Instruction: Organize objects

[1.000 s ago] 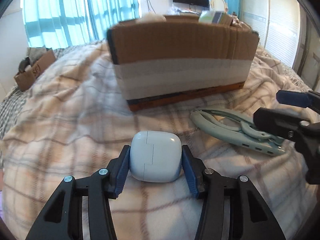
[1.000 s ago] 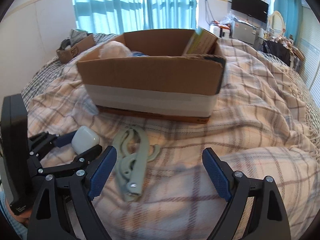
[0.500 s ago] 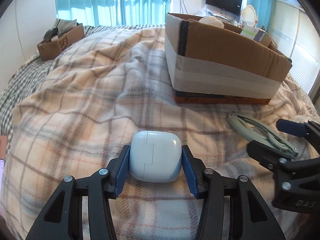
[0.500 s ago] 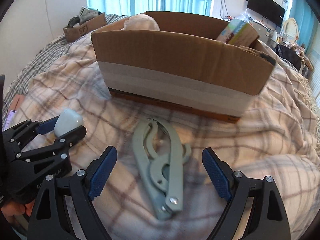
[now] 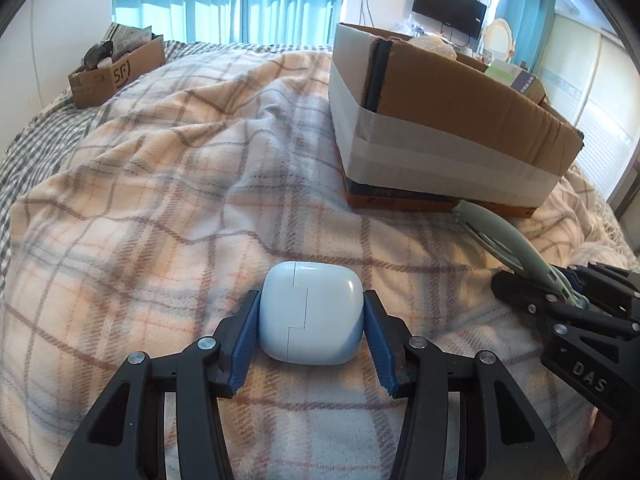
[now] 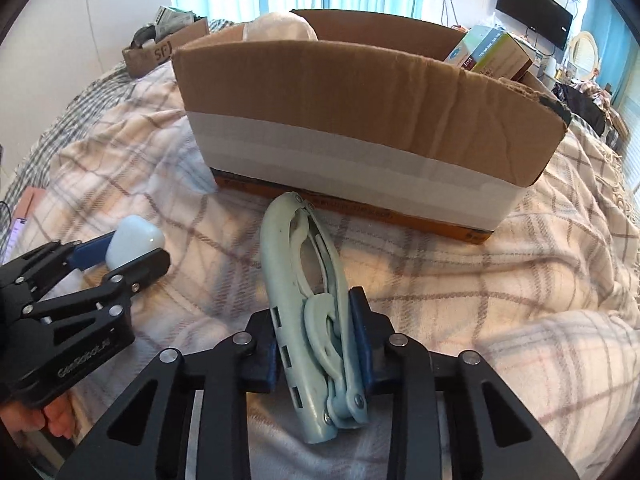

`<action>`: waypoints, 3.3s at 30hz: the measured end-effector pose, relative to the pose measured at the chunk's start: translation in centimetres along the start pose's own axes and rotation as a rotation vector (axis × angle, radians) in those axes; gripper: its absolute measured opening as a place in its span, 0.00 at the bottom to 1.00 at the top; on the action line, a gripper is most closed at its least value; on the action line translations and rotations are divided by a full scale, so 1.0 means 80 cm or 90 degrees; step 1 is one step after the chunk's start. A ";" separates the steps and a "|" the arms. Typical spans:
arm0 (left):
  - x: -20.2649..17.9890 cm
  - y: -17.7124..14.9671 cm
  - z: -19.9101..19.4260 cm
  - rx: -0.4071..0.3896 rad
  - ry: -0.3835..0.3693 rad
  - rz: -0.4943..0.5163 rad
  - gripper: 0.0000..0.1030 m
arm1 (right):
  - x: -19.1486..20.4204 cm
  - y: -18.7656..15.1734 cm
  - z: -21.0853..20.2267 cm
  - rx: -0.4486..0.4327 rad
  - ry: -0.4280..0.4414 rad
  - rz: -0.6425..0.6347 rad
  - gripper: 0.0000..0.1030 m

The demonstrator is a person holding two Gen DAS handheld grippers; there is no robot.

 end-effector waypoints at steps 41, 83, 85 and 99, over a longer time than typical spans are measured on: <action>-0.048 0.100 -0.141 -0.075 -0.091 0.041 0.50 | 0.033 0.092 -0.214 -0.230 0.042 -0.068 0.16; -0.139 0.253 0.013 -0.034 -0.089 0.071 0.72 | -0.146 0.252 -0.083 -0.221 0.061 0.068 0.17; -0.133 0.260 -0.004 -0.048 -0.081 0.063 0.77 | -0.141 0.255 -0.098 -0.232 0.055 0.063 0.22; -0.085 0.295 -0.177 -0.177 -0.033 0.035 0.92 | -0.090 0.260 -0.290 -0.338 0.002 0.052 0.69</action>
Point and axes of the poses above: each gripper's, at about its wrist camera, not at the fingertips, and z roughly the way its jaws point, x to its left, y to its top, the point moved 3 cm from there along z, roughly the way its jaws point, and after that the axes turned 14 degrees about y, right-handed, at the moved point
